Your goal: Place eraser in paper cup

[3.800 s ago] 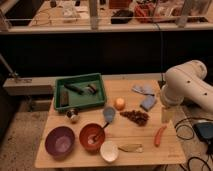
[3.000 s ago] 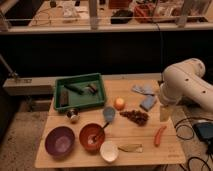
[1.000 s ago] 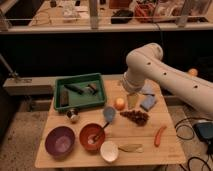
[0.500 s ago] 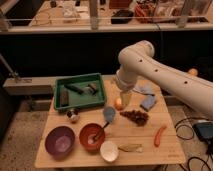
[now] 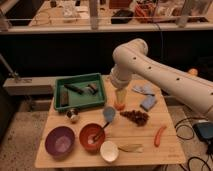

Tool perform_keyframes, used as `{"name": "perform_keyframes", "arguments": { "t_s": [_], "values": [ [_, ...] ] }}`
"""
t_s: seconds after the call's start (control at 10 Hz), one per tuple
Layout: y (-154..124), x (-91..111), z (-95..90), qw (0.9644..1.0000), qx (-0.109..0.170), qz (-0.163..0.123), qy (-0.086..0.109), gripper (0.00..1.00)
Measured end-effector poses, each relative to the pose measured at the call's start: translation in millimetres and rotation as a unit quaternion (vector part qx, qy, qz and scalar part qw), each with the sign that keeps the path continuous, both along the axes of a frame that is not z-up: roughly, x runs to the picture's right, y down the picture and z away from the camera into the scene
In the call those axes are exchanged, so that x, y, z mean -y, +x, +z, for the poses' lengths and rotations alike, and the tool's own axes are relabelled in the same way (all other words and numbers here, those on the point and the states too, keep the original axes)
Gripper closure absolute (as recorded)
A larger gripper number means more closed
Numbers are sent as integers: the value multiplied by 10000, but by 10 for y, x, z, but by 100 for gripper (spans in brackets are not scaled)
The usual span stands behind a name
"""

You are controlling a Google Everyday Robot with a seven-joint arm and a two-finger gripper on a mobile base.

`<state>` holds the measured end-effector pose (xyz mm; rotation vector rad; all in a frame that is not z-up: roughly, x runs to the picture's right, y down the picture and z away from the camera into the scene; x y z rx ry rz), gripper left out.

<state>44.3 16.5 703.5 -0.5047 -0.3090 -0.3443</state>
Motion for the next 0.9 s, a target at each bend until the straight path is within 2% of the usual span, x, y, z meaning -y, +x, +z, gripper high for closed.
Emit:
{"name": "perform_keyframes", "arguments": {
  "t_s": [0.2,0.5,0.9],
  "values": [
    [-55,39,21,10000,90,-36,7,20],
    [-323,70,38,9995,258,-179,34,20],
    [-533,118,102,9985,420,-336,79,20]
  ]
}}
